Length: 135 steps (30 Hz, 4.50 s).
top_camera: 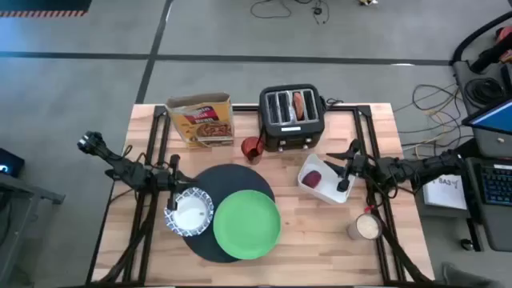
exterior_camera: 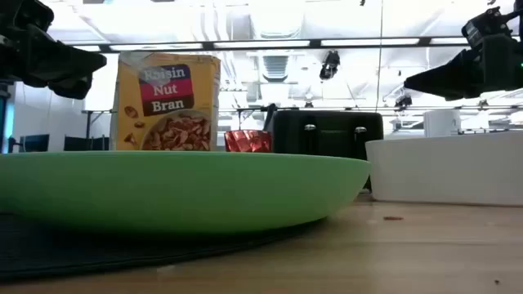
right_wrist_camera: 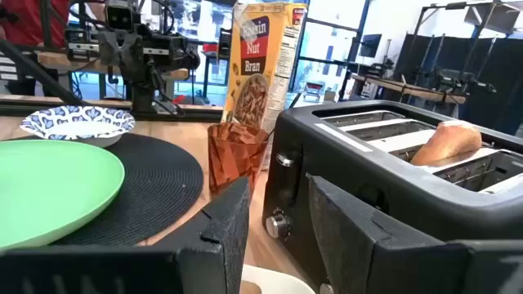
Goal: Arrange a breakfast setting
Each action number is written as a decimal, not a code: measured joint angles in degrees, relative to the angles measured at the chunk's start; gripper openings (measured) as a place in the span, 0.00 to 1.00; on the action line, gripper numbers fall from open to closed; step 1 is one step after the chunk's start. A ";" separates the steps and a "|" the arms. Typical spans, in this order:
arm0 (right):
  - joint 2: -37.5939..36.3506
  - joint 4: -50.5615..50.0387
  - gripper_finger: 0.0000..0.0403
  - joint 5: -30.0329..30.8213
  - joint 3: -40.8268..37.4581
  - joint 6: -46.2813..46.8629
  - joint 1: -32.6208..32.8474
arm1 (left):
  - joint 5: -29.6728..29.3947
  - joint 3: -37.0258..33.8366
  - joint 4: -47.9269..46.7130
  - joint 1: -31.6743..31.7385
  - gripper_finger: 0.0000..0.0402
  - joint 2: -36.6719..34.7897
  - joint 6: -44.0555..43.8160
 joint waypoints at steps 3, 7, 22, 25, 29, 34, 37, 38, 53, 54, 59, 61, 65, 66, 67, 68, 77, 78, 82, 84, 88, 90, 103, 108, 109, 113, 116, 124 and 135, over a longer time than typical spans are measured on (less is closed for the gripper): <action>0.00 0.00 0.30 0.00 0.00 0.01 0.00 | 0.00 -0.02 0.00 0.00 0.00 0.02 0.00; -0.02 0.00 0.30 0.00 0.01 0.00 -0.01 | 0.02 -0.01 0.00 0.00 0.00 0.01 0.00; 0.00 0.00 0.30 0.00 0.02 0.00 -0.02 | 0.02 -0.02 0.00 -0.02 0.00 0.02 0.00; 0.00 0.00 0.30 0.00 0.01 0.00 -0.01 | 0.02 -0.01 0.01 -0.02 0.00 0.01 0.00; -0.02 0.00 0.30 0.00 0.02 0.00 0.00 | 0.02 -0.02 0.00 0.00 0.00 0.01 0.00; 0.00 0.00 0.30 0.00 0.02 0.02 0.00 | 0.02 -0.02 0.00 0.00 0.00 0.02 0.00; -0.01 0.00 0.30 0.00 0.02 0.01 -0.01 | 0.01 0.00 0.01 -0.01 0.00 0.01 0.00; -0.01 0.00 0.30 0.00 0.00 0.00 0.00 | 0.02 -0.02 0.00 -0.01 0.00 0.01 0.00; 0.00 0.00 0.30 0.00 0.00 0.00 -0.01 | 0.01 -0.02 0.00 -0.01 0.00 0.01 0.00; 0.00 0.00 0.30 0.00 0.02 0.00 -0.02 | 0.02 0.00 0.00 -0.02 0.00 0.02 0.00; -0.01 0.00 0.30 0.00 0.00 0.01 0.00 | 0.02 -0.01 0.00 -0.01 0.00 0.00 0.00; 0.00 0.00 0.30 0.00 0.00 0.00 0.00 | 0.01 -0.02 0.01 -0.01 0.00 0.00 0.00; -0.02 0.01 0.30 0.00 0.01 0.00 -0.01 | 0.01 -0.01 0.01 -0.02 0.00 0.02 0.00; 0.00 0.00 0.30 0.00 0.01 0.00 0.00 | 0.00 -0.02 0.00 0.00 0.00 0.00 0.00; 0.00 0.00 0.30 0.00 0.02 0.00 -0.01 | 0.00 0.00 0.00 0.00 0.00 0.00 0.00; 0.00 0.00 0.30 0.00 0.00 0.00 0.00 | 0.00 -0.02 0.00 0.00 0.00 0.02 0.00; 0.00 0.00 0.30 0.00 0.00 0.00 -0.02 | 0.01 -0.02 0.00 -0.01 0.00 0.02 0.00; -0.01 0.00 0.30 0.00 0.00 0.00 0.00 | 0.01 -0.02 0.02 -0.01 0.00 0.02 0.00; 0.00 0.00 0.30 0.00 0.00 0.01 -0.02 | 0.02 -0.02 0.01 -0.01 0.00 0.02 0.00; 0.00 0.00 0.30 0.00 0.00 0.00 0.00 | 0.02 -0.02 0.00 0.00 0.00 0.00 0.00; -0.01 0.00 0.30 0.00 0.00 0.01 -0.01 | 0.02 -0.02 0.00 0.00 0.00 0.02 0.00; 0.00 0.00 0.30 0.00 0.01 0.00 -0.02 | 0.02 -0.01 0.01 0.00 0.00 0.00 0.00; 0.00 0.00 0.30 0.00 0.00 0.00 0.00 | 0.00 -0.01 0.00 0.00 0.00 0.00 0.11; -0.01 0.00 0.30 0.00 0.00 0.00 0.00 | -0.27 -0.02 1.48 -0.02 0.00 0.02 0.98; -0.02 0.00 0.30 0.00 0.00 0.05 -0.02 | -0.25 -0.02 3.59 0.00 0.00 0.05 1.15; 0.08 2.18 0.30 0.02 -0.03 7.68 -0.02 | -0.28 -0.02 15.33 0.00 0.00 0.02 -0.49; 0.04 6.49 0.30 0.00 -0.03 9.51 -0.02 | -0.31 -0.04 24.72 0.00 0.00 0.02 -1.00; 0.48 8.00 0.30 0.02 3.92 12.12 -0.02 | -0.50 -0.04 40.32 0.00 0.00 0.02 0.24; 7.99 7.07 0.30 7.36 13.42 12.90 -0.02 | -7.82 -0.03 41.82 0.00 0.00 0.02 0.28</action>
